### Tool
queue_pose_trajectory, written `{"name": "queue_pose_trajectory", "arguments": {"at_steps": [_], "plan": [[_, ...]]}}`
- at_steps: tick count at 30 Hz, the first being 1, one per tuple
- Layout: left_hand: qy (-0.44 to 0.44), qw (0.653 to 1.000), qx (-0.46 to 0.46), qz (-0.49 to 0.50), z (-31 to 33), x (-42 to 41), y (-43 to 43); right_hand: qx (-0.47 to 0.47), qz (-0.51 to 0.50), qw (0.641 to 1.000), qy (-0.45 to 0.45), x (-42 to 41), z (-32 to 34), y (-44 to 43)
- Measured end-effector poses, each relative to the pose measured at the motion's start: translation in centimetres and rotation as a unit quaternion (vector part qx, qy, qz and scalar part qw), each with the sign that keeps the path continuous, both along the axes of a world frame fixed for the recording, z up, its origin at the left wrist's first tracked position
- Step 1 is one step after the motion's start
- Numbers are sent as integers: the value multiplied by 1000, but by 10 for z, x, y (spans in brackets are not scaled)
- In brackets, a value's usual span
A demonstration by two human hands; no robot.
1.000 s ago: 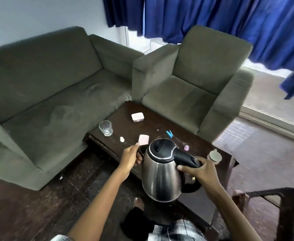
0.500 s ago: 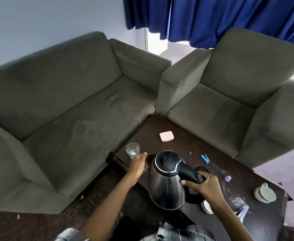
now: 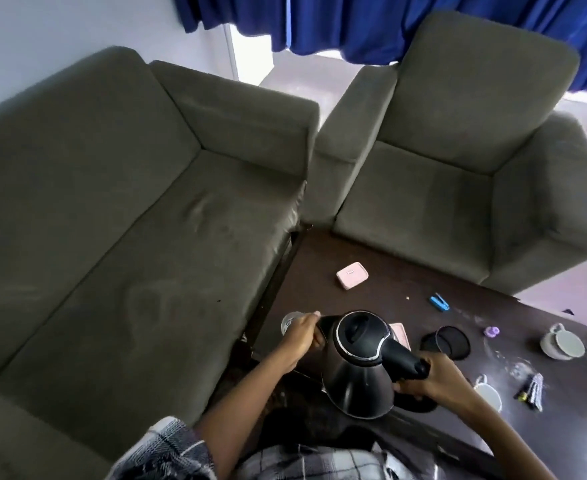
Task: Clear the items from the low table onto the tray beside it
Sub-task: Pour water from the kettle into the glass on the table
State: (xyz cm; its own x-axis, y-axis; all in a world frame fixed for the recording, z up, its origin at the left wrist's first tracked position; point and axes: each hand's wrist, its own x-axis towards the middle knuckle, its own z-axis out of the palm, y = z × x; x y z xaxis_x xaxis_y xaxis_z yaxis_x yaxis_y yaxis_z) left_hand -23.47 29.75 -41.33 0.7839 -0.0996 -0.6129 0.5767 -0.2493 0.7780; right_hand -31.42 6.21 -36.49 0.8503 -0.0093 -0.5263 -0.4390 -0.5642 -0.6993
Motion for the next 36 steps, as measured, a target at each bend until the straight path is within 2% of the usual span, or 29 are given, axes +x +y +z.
{"name": "queue_pose_trajectory", "arguments": {"at_steps": [6, 12, 15, 17, 18, 20, 22, 26, 30, 36], "plan": [[11, 998, 17, -55, -33, 29, 22, -48, -96, 994, 8, 7, -13, 39], [46, 991, 13, -125, -39, 42, 23, -87, -166, 982, -16, 3, -22, 51], [67, 992, -1, -106, -43, 52, 27, -89, -178, 980, -22, 7, -21, 55], [34, 994, 57, -91, -55, 60, 37, -98, -164, 981, -19, 10, -19, 60], [3, 985, 127, -119, -64, 64, 45, -102, -154, 983, -18, 11, -19, 62], [-28, 944, 257, -206, -82, 66, 63, -106, -140, 984, -11, 13, -23, 64], [-38, 908, 315, -273, -100, 63, 75, -106, -136, 985, -6, 14, -28, 65], [-23, 895, 294, -334, -126, 59, 79, -102, -124, 987, 9, 18, -44, 70], [-18, 897, 280, -343, -147, 62, 77, -139, -114, 984, 4, 19, -57, 77], [-40, 870, 325, -368, -151, 68, 80, -156, -145, 977, 11, 17, -63, 84]]}}
